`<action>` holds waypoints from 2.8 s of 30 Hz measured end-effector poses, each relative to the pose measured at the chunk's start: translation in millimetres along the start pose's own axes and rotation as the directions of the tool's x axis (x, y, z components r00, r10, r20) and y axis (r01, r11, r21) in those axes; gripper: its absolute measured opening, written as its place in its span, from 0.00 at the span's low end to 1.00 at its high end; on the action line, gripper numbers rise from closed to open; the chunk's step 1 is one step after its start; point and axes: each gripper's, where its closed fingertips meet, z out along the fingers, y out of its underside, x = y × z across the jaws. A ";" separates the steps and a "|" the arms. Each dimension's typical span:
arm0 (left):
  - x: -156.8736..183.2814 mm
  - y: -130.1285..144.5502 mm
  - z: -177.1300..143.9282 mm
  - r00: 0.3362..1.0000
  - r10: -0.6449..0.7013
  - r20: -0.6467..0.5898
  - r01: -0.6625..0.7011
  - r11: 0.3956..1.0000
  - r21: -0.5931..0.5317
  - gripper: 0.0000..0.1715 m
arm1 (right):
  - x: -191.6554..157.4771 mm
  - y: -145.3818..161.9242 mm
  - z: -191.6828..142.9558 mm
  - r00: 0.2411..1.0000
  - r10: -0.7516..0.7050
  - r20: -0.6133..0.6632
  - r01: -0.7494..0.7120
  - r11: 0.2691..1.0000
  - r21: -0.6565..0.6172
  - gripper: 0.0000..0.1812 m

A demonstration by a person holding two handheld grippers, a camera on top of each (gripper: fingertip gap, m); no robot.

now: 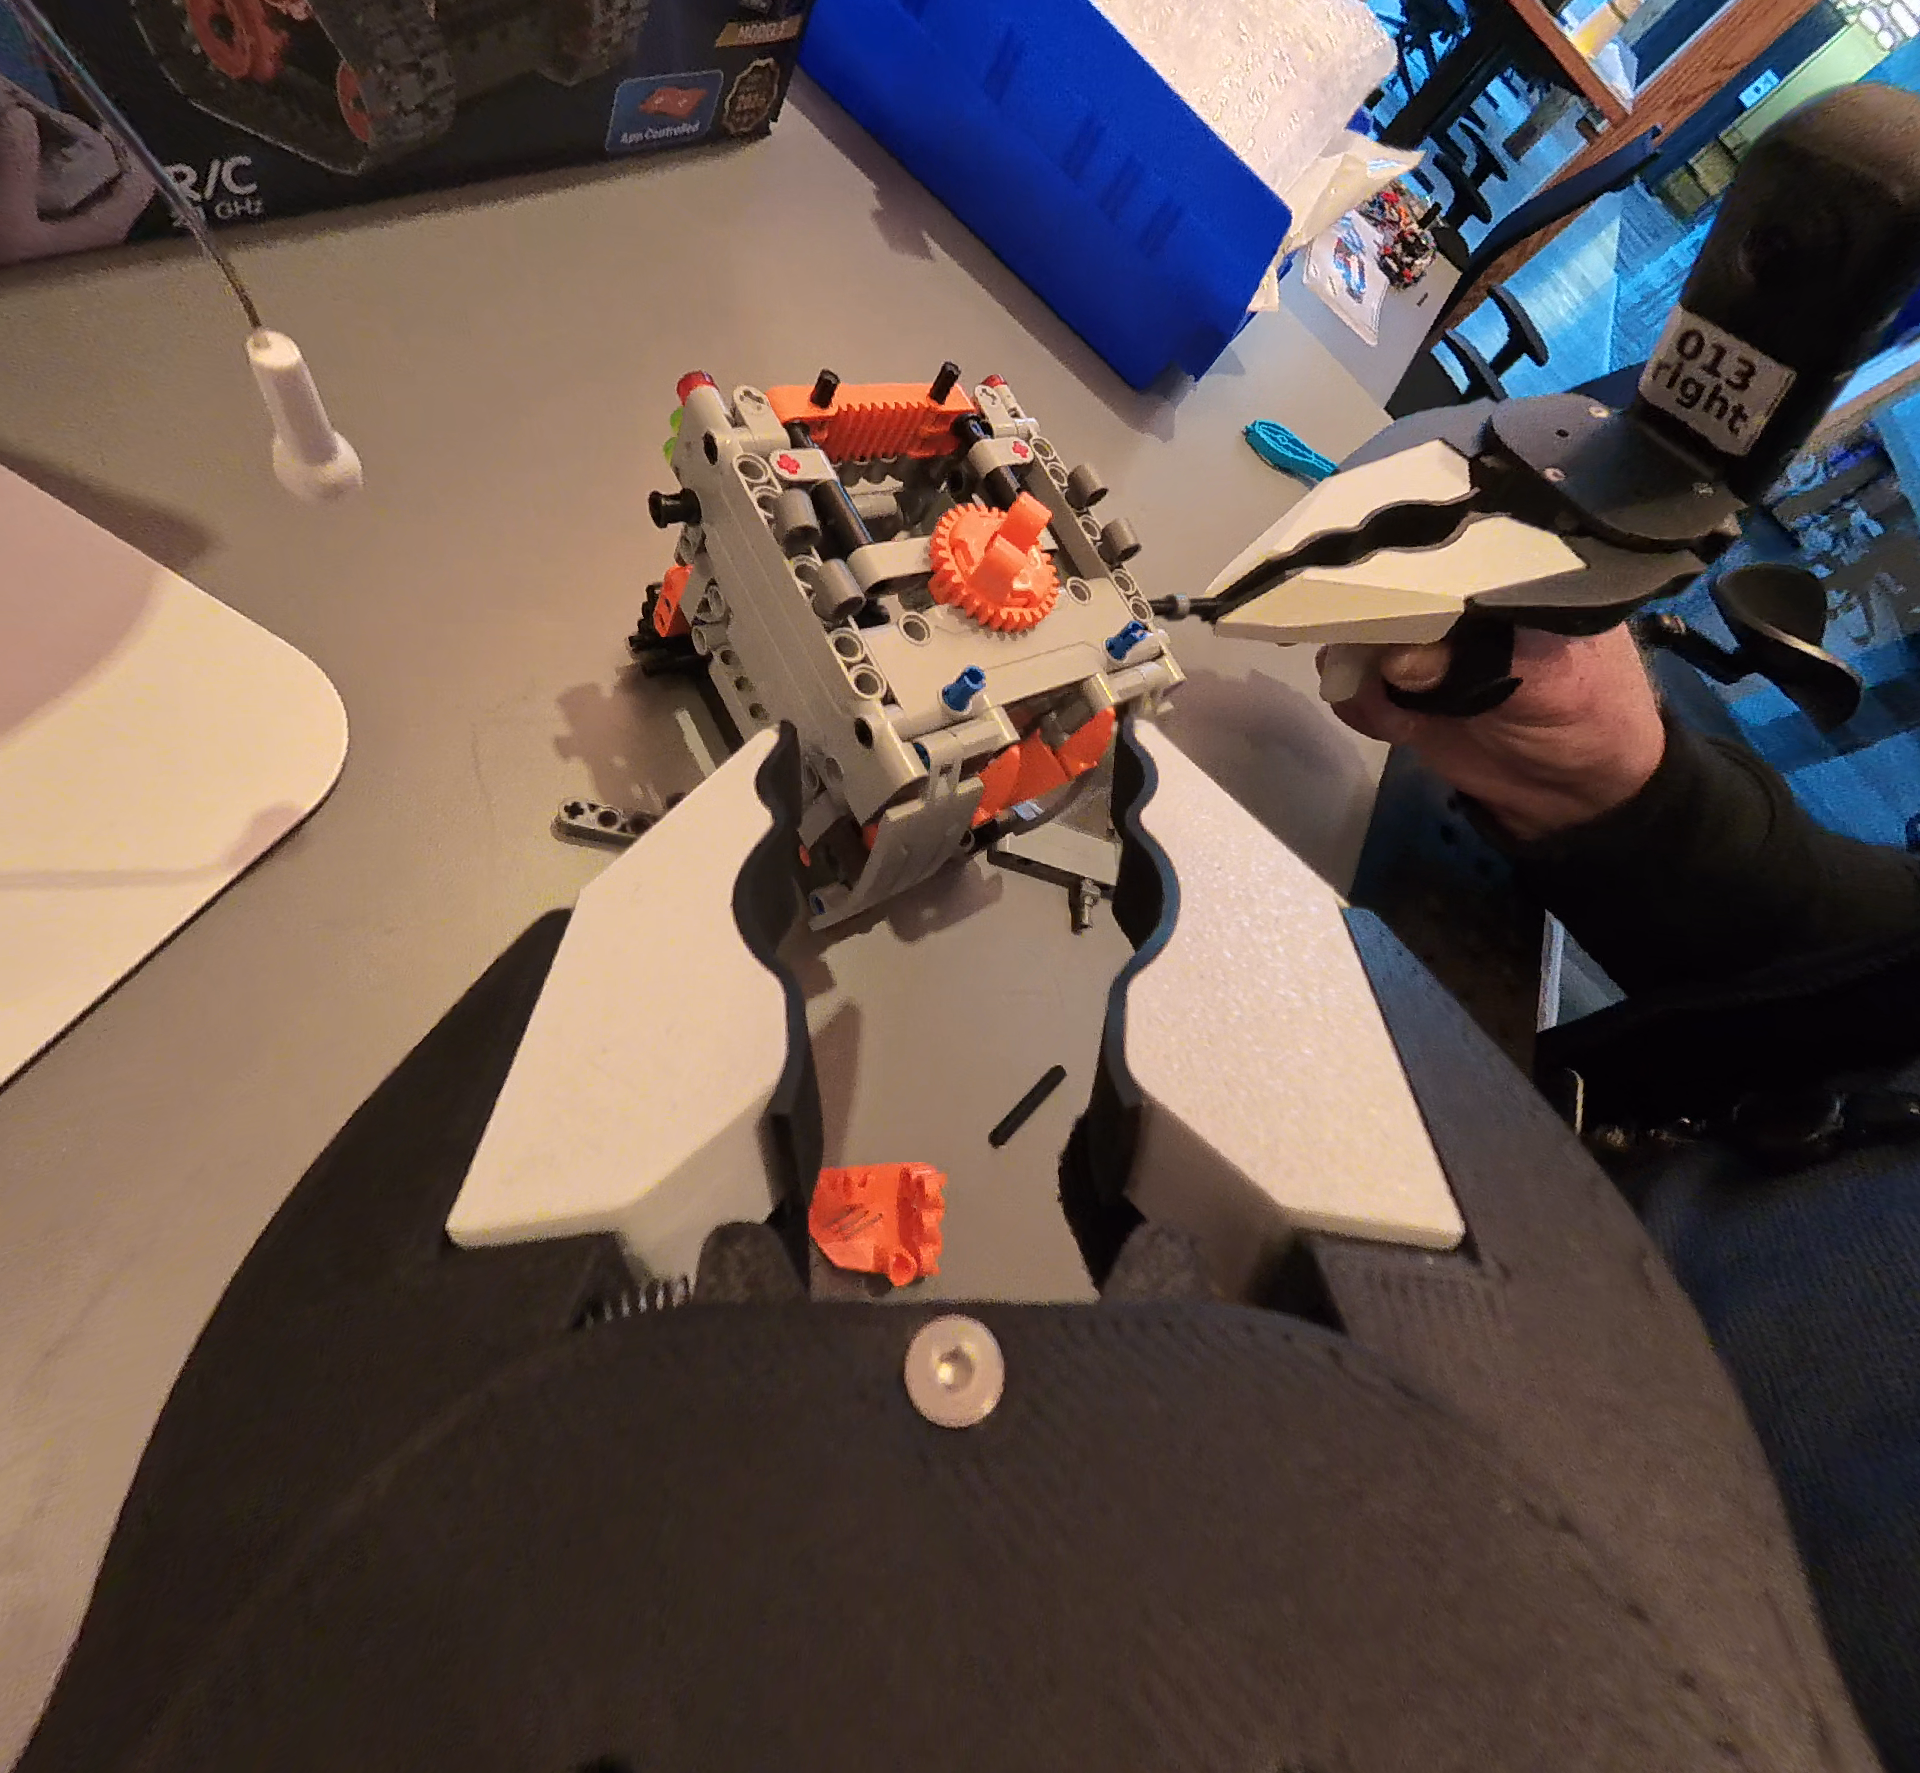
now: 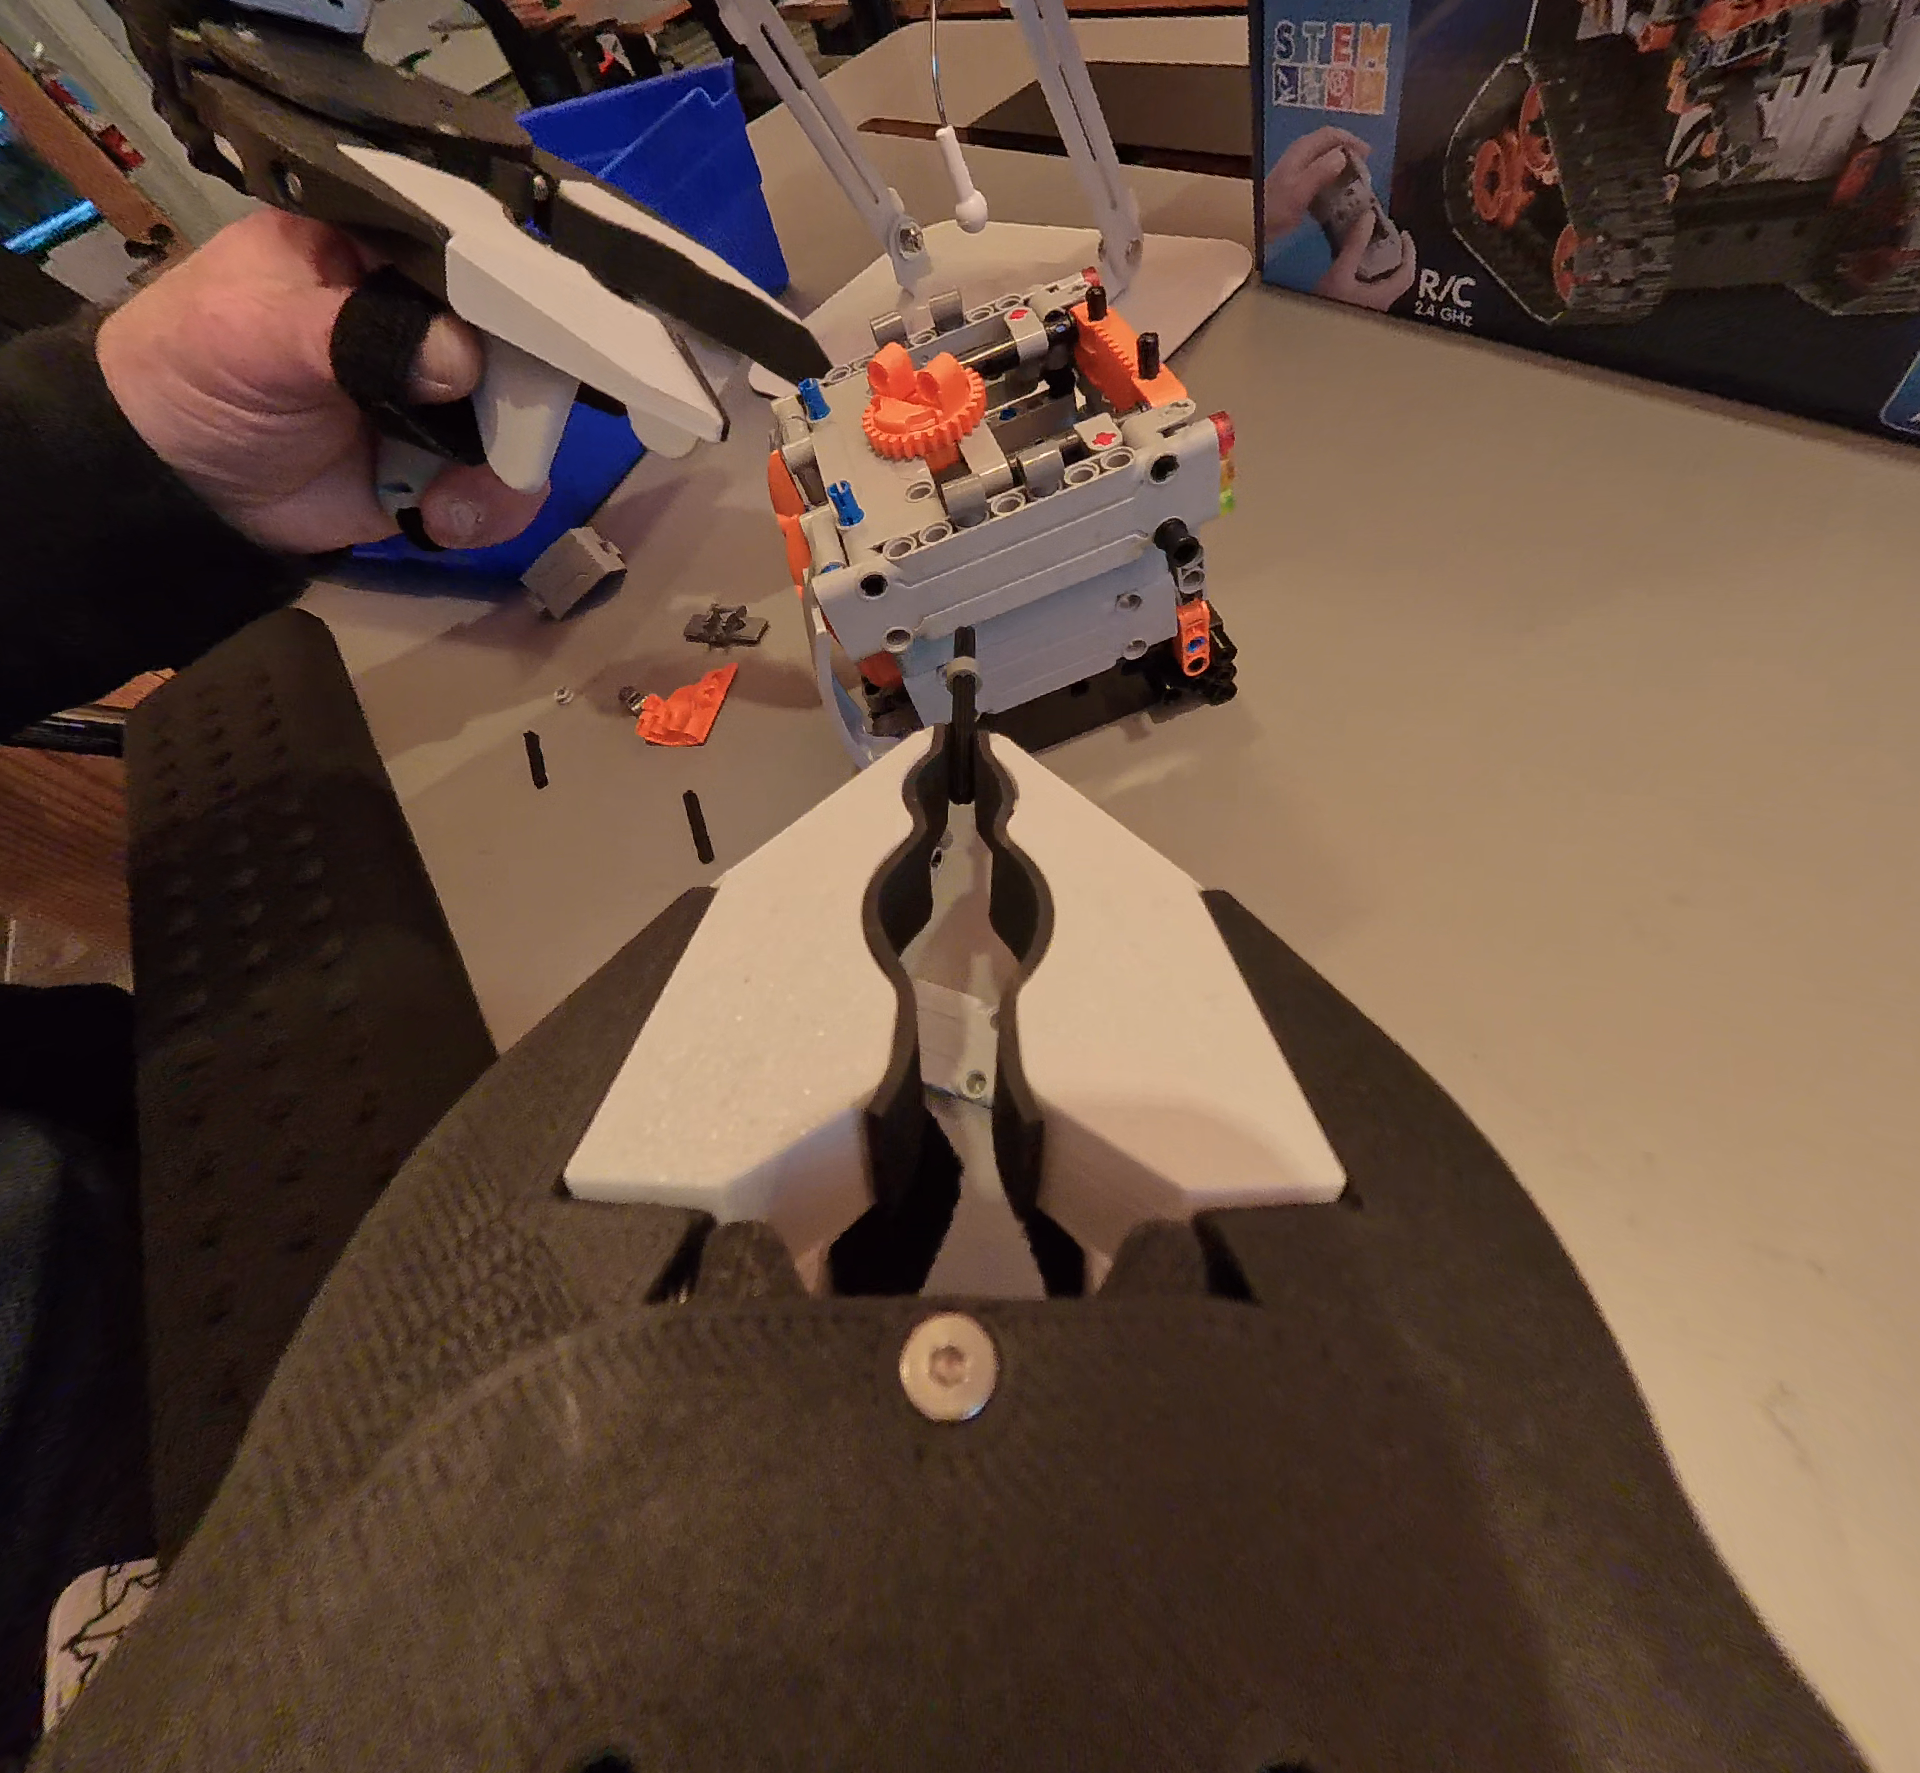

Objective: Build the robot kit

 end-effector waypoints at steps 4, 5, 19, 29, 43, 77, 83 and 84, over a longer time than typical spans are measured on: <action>8.1 5.6 3.3 1.000 -0.007 -0.021 0.007 1.000 -0.008 0.33 | -5.3 -1.8 3.1 1.000 -0.003 0.013 0.003 1.000 -0.003 0.00; 11.2 6.4 4.1 1.000 -0.007 -0.025 0.007 1.000 -0.007 0.32 | -4.8 -2.1 4.4 1.000 -0.005 0.010 0.005 1.000 -0.006 0.00; 51.0 19.5 30.2 1.000 0.012 0.020 -0.013 0.999 0.042 0.34 | 46.1 -12.7 5.6 0.997 -0.008 -0.075 0.004 0.999 -0.051 0.00; 36.4 11.8 10.4 0.998 -0.020 0.054 0.015 0.996 0.092 0.35 | 48.8 -9.0 -0.3 0.996 0.006 -0.089 -0.010 0.999 -0.047 0.00; 43.4 6.2 20.5 1.000 -0.015 0.015 0.014 0.995 0.101 0.36 | 39.2 -6.8 2.2 0.998 0.009 -0.066 -0.013 0.998 -0.061 0.00; 66.3 17.9 26.9 0.997 -0.017 -0.070 0.027 0.991 0.133 0.36 | 44.3 -2.0 2.4 0.992 0.043 -0.119 -0.052 0.996 -0.070 0.00; 79.2 19.9 37.0 0.993 -0.013 -0.118 0.031 0.988 0.150 0.36 | 55.5 -1.3 3.9 0.991 0.062 -0.121 -0.074 0.993 -0.094 0.00; 79.0 20.1 36.7 0.993 -0.011 -0.119 0.029 0.988 0.154 0.36 | 57.0 -0.8 4.5 0.990 0.064 -0.122 -0.076 0.992 -0.100 0.00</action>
